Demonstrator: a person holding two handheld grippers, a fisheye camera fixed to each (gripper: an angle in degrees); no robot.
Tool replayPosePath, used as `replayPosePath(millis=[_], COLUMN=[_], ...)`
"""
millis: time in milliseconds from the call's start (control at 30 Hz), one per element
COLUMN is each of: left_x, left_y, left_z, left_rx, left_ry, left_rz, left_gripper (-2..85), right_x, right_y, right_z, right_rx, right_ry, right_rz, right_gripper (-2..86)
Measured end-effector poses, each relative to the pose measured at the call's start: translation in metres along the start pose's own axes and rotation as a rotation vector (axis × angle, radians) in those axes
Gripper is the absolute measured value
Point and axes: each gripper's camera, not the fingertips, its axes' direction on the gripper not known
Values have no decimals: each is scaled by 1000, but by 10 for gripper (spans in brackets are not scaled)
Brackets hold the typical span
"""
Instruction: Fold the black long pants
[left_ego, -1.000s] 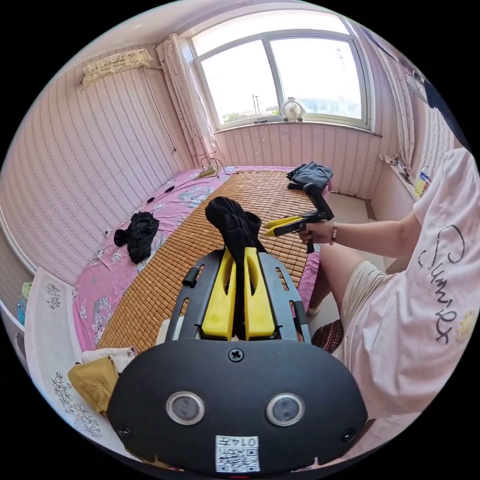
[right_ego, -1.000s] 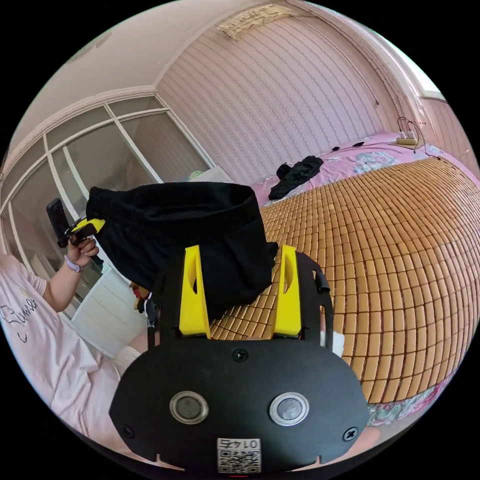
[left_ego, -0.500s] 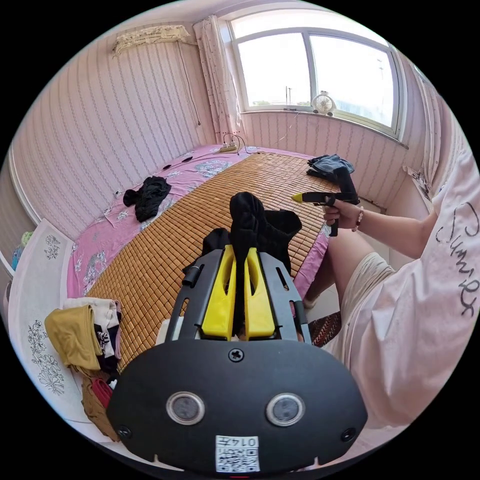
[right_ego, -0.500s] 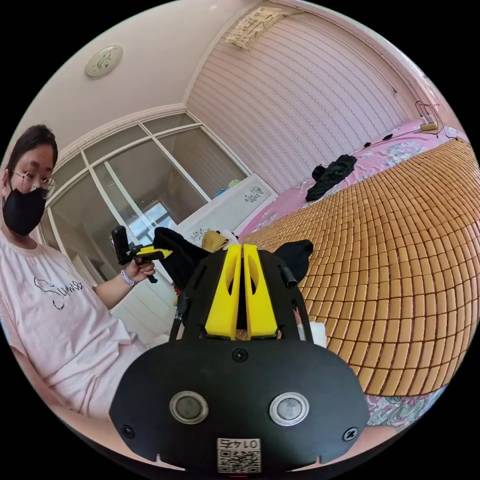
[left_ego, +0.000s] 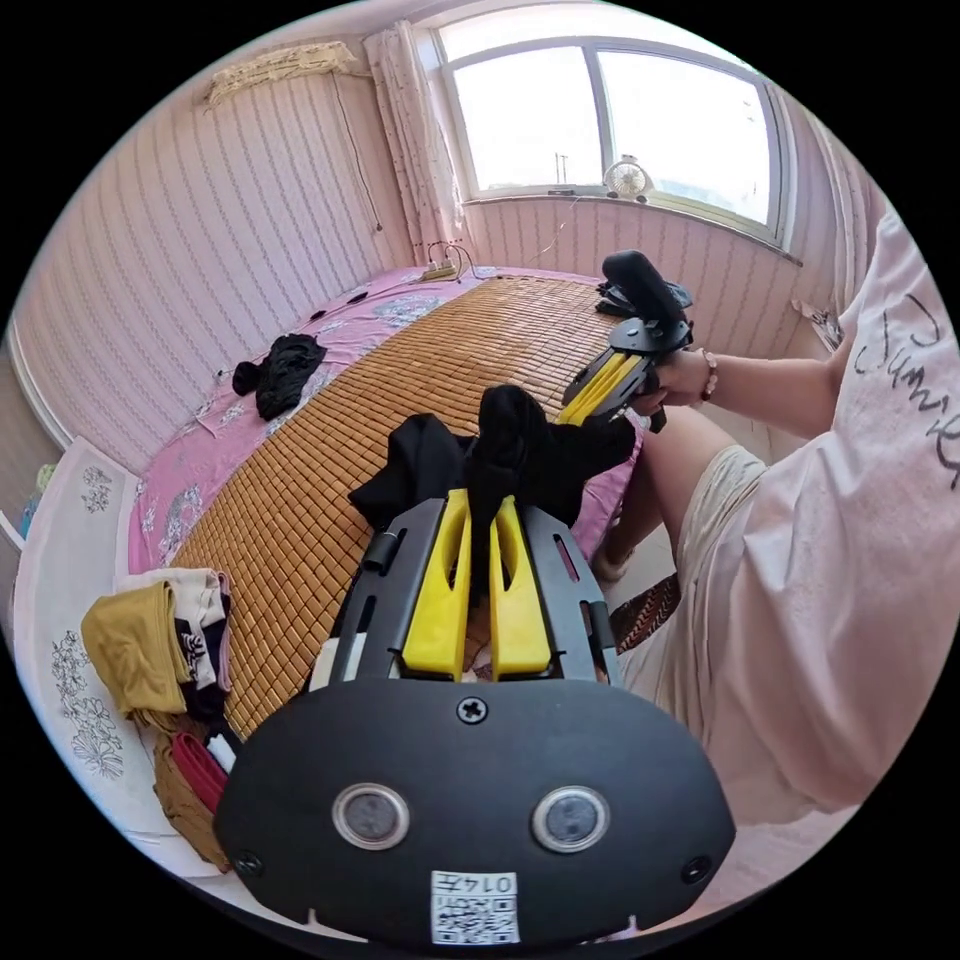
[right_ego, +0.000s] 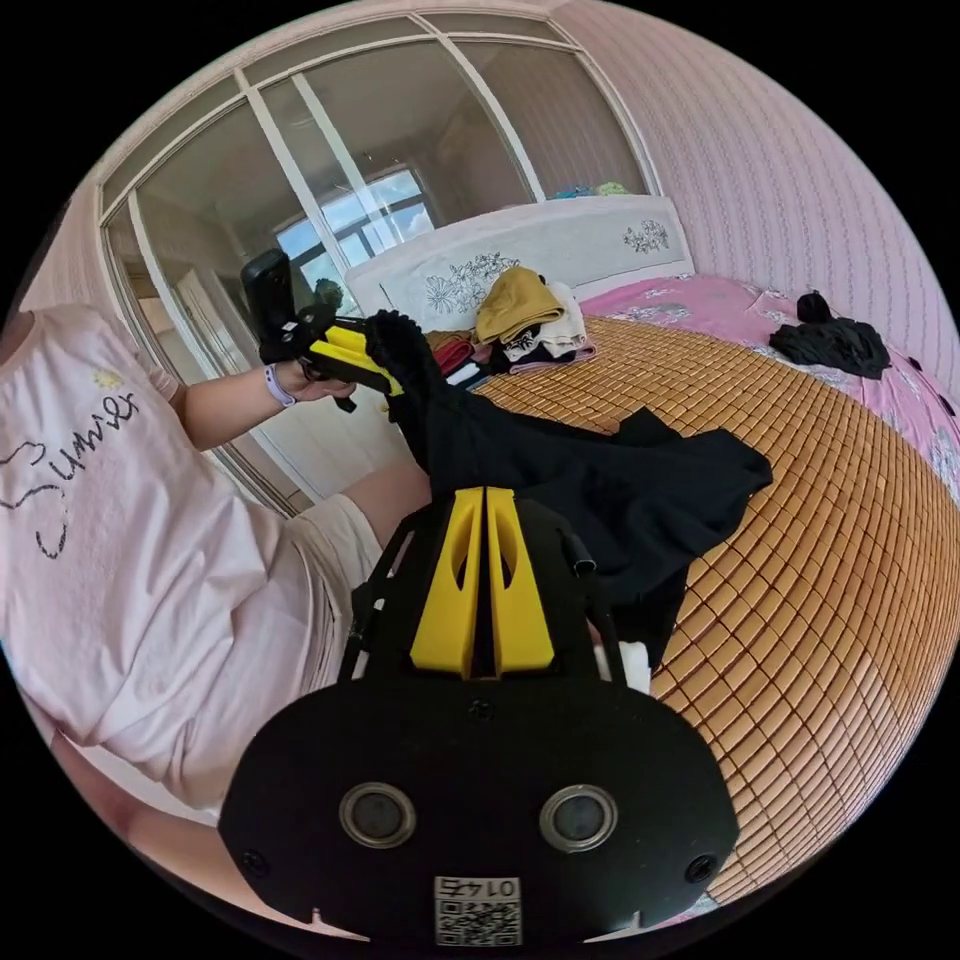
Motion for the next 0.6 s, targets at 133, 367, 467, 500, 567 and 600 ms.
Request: replayPosePath(millis=[133,367,467,500,567,600], left_x=[11,29,31,31,32,33], left_y=[30,49,40,34,24,17], left_z=[2,9,5,1,-5,-9], left_rx=[30,27,54,64,78,83], left_ry=[129,163,169,167,159,151], left_rz=[-61,-118,-87,-59,-9,22], left_gripper=[-6,-7,-8,-8,-8,-8], right_x=[-7,-38,-66,-74,-79,-80], right_y=[12,33,9,-4,-23,-36], right_z=[2,13,27,35,46,49], right_rx=[-8,-132,-108,-119,-149,-162], right_ry=[56,174,79,63,67,64], right_rz=[102,137,-5,-45,-62,-73], right_gripper=[29,143,148,149,147,143])
